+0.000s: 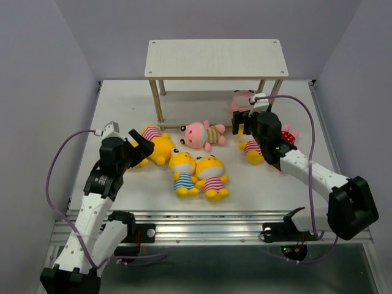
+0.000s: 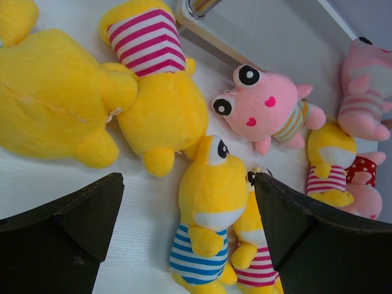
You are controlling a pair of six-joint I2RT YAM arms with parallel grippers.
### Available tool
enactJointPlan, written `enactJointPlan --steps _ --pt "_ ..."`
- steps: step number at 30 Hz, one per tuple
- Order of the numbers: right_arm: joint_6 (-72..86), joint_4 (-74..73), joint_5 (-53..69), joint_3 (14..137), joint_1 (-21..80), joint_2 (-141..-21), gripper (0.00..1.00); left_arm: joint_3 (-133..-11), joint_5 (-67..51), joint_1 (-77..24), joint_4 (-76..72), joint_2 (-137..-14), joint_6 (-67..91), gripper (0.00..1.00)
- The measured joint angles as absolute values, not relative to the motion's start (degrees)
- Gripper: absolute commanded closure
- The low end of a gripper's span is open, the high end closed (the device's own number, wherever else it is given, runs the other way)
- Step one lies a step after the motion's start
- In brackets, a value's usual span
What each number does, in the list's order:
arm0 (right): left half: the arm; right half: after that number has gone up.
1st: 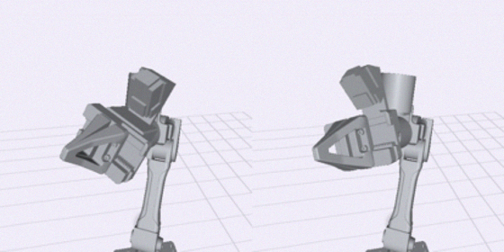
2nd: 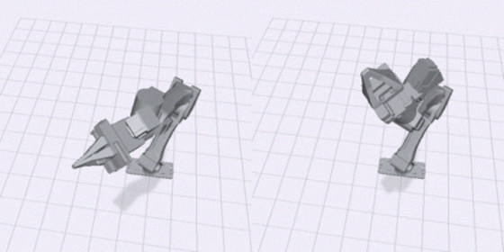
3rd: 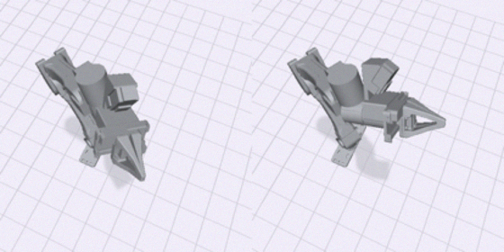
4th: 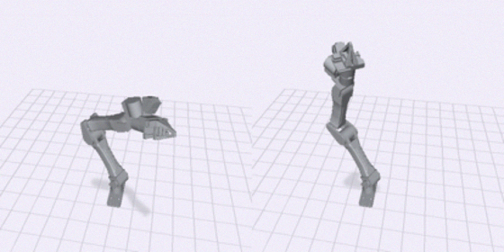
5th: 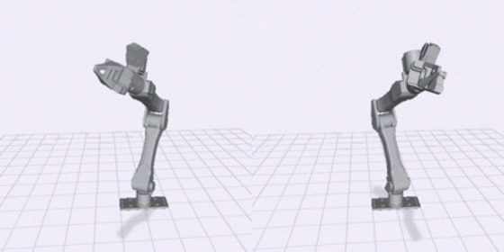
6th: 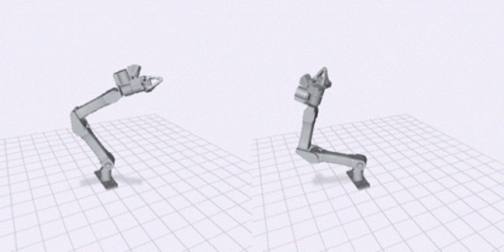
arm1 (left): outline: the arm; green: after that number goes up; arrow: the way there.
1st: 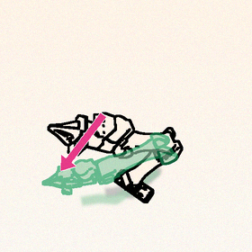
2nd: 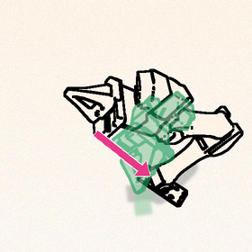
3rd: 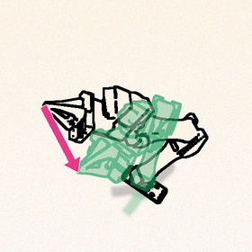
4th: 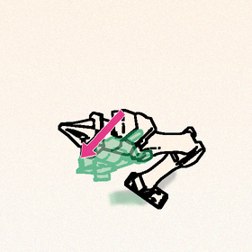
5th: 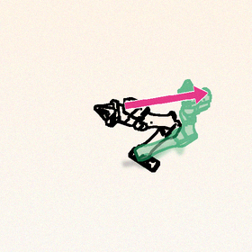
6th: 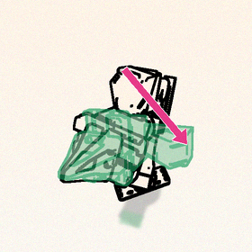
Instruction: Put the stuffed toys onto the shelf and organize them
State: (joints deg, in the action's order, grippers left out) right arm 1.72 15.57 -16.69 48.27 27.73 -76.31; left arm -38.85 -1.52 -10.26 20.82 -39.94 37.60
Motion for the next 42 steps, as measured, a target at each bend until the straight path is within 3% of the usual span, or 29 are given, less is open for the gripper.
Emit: enactJointPlan --steps 6,10,24,32,36,38,39,41,42 --pt "-2.8 12.8 0.2 41.5 29.2 -67.9 0.0 -37.7 -3.5 -10.3 20.0 -41.0 38.9 0.01" --pt "-7.4 9.6 6.5 43.2 31.1 -71.3 0.0 -36.6 -5.2 -10.5 19.4 -42.3 39.5 0.01" --pt "-23.0 -3.5 3.3 66.6 33.8 -97.7 0.02 -35.6 -6.7 -10.9 19.0 -42.6 39.9 0.01" --pt "-26.2 -6.5 -0.1 71.7 33.8 -105.2 0.07 -35.6 -6.7 -10.9 19.0 -42.6 39.9 0.01" --pt "-26.2 -7.3 -1.4 72.4 33.8 -106.8 0.22 -35.6 -6.7 -10.9 19.0 -42.6 39.9 0.01" --pt "-26.3 -7.3 -1.7 72.4 33.8 -106.8 0.35 -35.6 -6.6 -10.9 19.0 -42.6 39.9 0.01" --pt "-26.3 -7.2 -1.8 72.4 33.8 -106.8 0.5 -35.6 -6.6 -10.9 19.0 -42.6 39.9 0.01" --pt "-26.4 -7.2 -2.4 72.4 33.8 -106.8 0.67 -35.6 -6.6 -10.9 19.0 -42.8 39.9 0.01" --pt "-26.6 -7.0 -2.6 72.4 33.8 -106.9 0.71 -35.6 -6.6 -10.9 19.0 -42.9 39.9 0.01"
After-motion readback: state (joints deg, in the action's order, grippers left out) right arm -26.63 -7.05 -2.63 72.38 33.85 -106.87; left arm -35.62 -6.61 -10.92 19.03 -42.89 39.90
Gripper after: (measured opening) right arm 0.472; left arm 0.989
